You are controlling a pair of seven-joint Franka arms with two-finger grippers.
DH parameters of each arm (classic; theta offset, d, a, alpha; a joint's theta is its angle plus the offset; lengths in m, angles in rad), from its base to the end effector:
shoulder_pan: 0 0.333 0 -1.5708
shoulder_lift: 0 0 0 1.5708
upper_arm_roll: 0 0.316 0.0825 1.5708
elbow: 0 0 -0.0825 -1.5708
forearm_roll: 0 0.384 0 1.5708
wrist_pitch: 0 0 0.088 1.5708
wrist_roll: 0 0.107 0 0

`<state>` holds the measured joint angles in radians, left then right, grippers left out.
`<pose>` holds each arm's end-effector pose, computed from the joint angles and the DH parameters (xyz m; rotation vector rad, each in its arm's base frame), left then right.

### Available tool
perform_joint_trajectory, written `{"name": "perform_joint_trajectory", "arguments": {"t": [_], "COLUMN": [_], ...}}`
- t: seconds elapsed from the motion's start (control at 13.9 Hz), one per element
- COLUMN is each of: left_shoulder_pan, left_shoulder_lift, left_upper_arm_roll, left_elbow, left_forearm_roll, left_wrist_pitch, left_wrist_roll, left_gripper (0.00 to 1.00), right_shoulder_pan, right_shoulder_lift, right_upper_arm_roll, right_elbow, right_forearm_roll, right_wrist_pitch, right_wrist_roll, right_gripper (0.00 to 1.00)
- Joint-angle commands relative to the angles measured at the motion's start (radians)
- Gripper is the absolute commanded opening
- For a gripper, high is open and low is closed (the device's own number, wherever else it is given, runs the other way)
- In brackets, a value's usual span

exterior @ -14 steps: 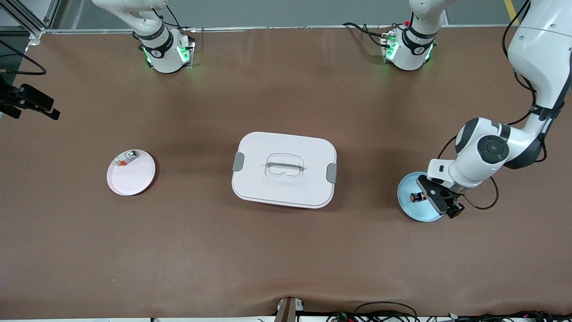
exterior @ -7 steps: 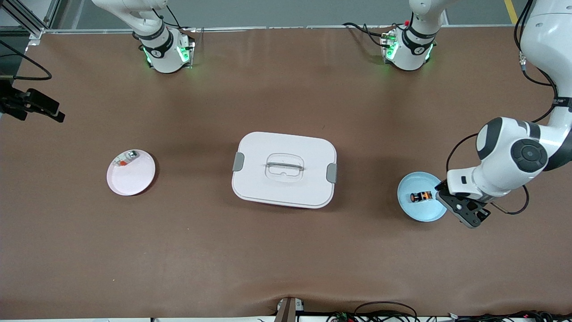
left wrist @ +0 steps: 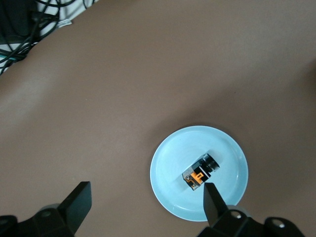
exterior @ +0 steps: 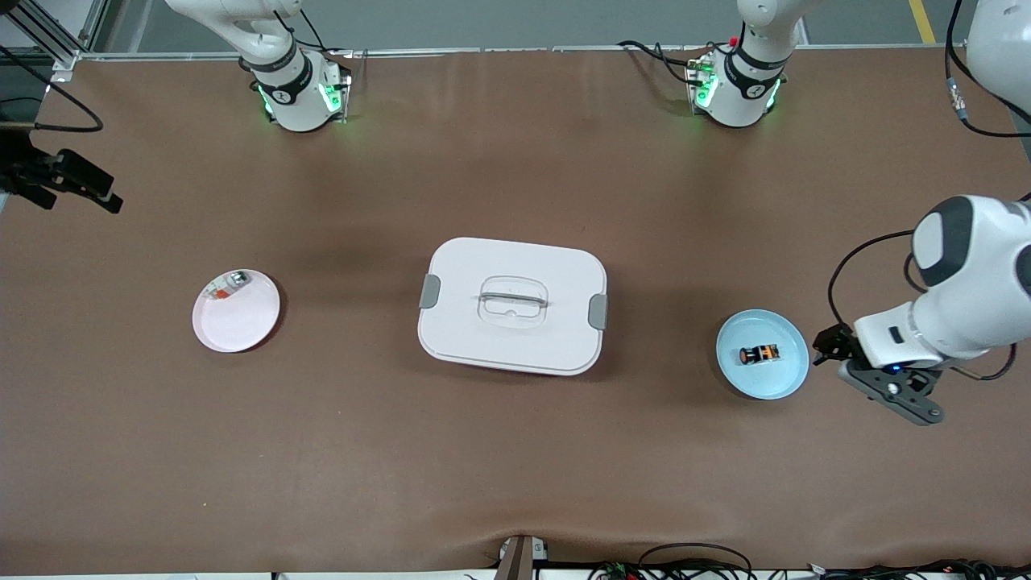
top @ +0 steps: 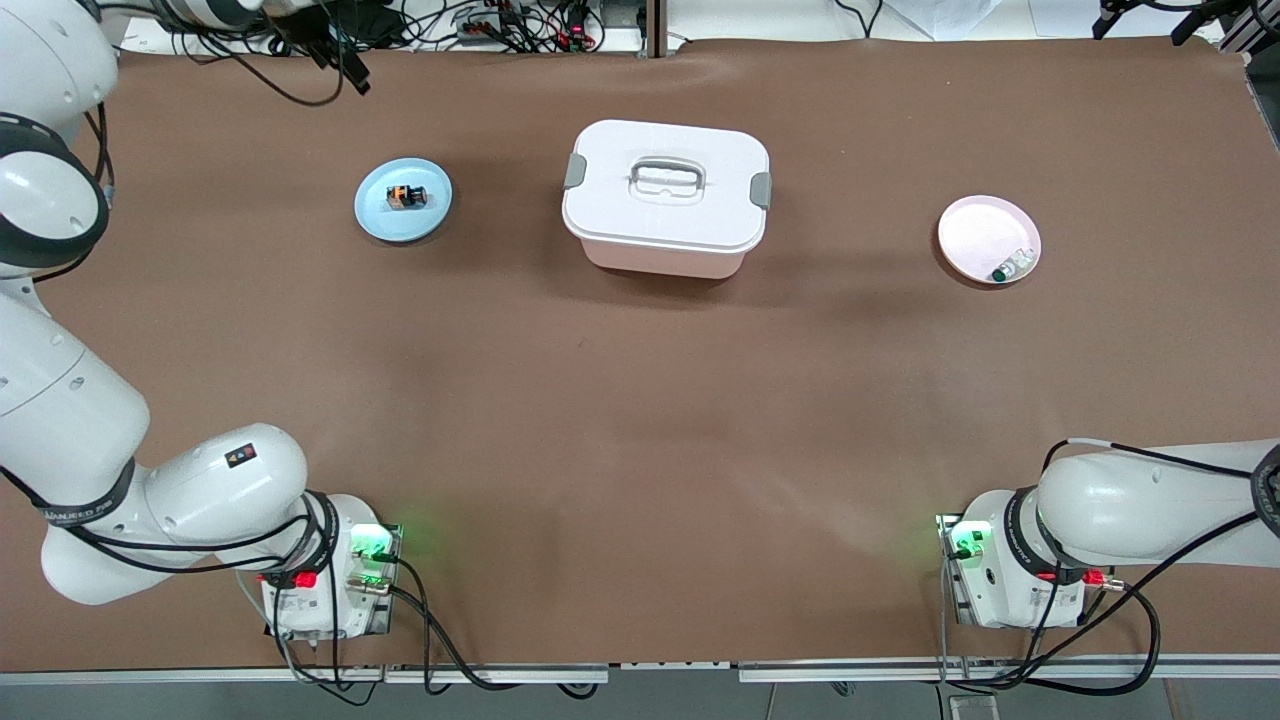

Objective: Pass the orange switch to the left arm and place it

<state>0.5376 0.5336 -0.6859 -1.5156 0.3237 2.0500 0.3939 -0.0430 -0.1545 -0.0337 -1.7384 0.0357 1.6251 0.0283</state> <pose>0.6954 -0.0059 0.4176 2.9903 -0.9004 0.2004 0.5090 -0.0368 0.6321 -3.0967 0.1641 -0.0653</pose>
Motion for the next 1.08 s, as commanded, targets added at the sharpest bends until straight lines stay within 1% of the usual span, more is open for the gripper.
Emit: {"name": "perform_joint_trajectory", "arguments": {"t": [0.0, 0.36, 0.58, 0.65, 0.72, 0.79, 0.87, 1.01], "left_shoulder_pan": [0.005, 0.002, 0.001, -0.002, -0.026, -0.077, -0.14, -0.25], "left_shoulder_lift": [-0.07, -0.194, -0.23, -0.242, -0.263, -0.28, -0.305, -0.351], "left_upper_arm_roll": [-0.009, -0.023, -0.058, -0.063, -0.052, 0.001, 0.087, 0.236], "left_elbow": [0.015, 0.014, 0.011, 0.011, 0.006, 0.006, 0.008, 0.012], "left_forearm_roll": [-0.052, -0.078, -0.08, -0.08, -0.08, -0.081, -0.09, -0.138], "left_wrist_pitch": [-0.069, -0.211, -0.261, -0.281, -0.295, -0.31, -0.347, -0.356], "left_wrist_roll": [-0.096, -0.303, -0.452, -0.493, -0.51, -0.512, -0.498, -0.494], "left_gripper": [1.0, 1.0, 1.0, 1.0, 1.0, 1.0, 1.0, 1.0], "right_shoulder_pan": [-0.023, -0.021, -0.021, -0.02, -0.017, -0.017, -0.017, -0.018], "right_shoulder_lift": [-0.031, -0.03, -0.028, -0.026, -0.025, -0.022, -0.022, -0.022], "right_upper_arm_roll": [0.008, 0.009, 0.009, 0.009, 0.011, 0.012, 0.012, 0.012], "right_elbow": [-0.004, -0.001, 0.008, 0.008, 0.008, 0.011, 0.013, 0.016], "right_forearm_roll": [-0.01, -0.008, -0.008, -0.008, -0.008, -0.008, -0.008, -0.008], "right_wrist_pitch": [-0.025, -0.027, -0.027, -0.03, -0.028, -0.028, -0.03, -0.03], "right_wrist_roll": [0.012, 0.015, 0.015, 0.015, 0.015, 0.015, 0.015, 0.013], "right_gripper": [1.0, 1.0, 1.0, 1.0, 1.0, 1.0, 1.0, 1.0]}}
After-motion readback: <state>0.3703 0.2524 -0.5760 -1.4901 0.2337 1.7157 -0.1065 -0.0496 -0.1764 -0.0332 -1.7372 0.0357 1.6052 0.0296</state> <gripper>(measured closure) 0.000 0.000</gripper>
